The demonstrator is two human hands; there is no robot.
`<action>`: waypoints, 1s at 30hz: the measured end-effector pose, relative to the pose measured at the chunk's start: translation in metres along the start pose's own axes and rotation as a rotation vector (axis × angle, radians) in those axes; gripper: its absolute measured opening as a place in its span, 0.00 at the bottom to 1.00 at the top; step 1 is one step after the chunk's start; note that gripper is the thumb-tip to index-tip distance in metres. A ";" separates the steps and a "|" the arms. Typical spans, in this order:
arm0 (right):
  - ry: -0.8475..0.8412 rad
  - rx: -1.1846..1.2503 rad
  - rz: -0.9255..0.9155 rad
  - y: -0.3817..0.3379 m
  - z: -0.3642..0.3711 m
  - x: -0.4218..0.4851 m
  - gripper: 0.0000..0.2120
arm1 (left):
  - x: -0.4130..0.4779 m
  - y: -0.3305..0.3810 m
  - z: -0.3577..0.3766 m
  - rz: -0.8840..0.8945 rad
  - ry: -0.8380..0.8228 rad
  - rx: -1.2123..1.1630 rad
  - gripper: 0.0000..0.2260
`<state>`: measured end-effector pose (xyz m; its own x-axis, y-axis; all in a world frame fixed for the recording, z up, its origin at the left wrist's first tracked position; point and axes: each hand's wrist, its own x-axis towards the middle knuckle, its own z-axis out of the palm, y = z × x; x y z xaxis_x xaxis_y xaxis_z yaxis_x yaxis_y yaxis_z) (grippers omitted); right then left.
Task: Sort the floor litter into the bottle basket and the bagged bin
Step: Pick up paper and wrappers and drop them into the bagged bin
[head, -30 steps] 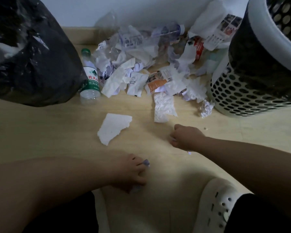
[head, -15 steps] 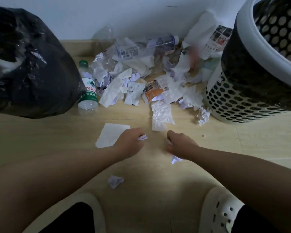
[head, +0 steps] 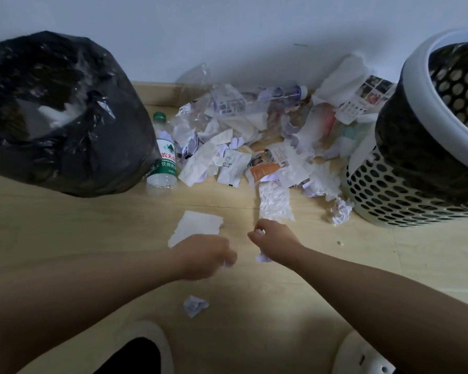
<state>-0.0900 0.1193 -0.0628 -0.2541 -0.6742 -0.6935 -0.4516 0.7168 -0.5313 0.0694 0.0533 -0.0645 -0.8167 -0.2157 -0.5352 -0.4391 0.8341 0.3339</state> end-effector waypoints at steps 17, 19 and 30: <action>-0.098 -0.328 -0.004 0.021 0.005 -0.004 0.10 | -0.023 -0.001 0.063 0.205 -0.242 0.291 0.18; -0.090 -0.297 0.001 0.021 0.002 -0.002 0.11 | -0.023 0.002 0.063 0.060 -0.234 0.129 0.18; 0.015 0.130 0.128 -0.025 -0.020 0.000 0.05 | 0.018 0.002 -0.011 -0.358 0.189 -0.481 0.04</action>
<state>-0.0955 0.0977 -0.0393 -0.3159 -0.5778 -0.7525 -0.3002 0.8133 -0.4984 0.0502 0.0453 -0.0651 -0.6209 -0.5622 -0.5463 -0.7808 0.3817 0.4946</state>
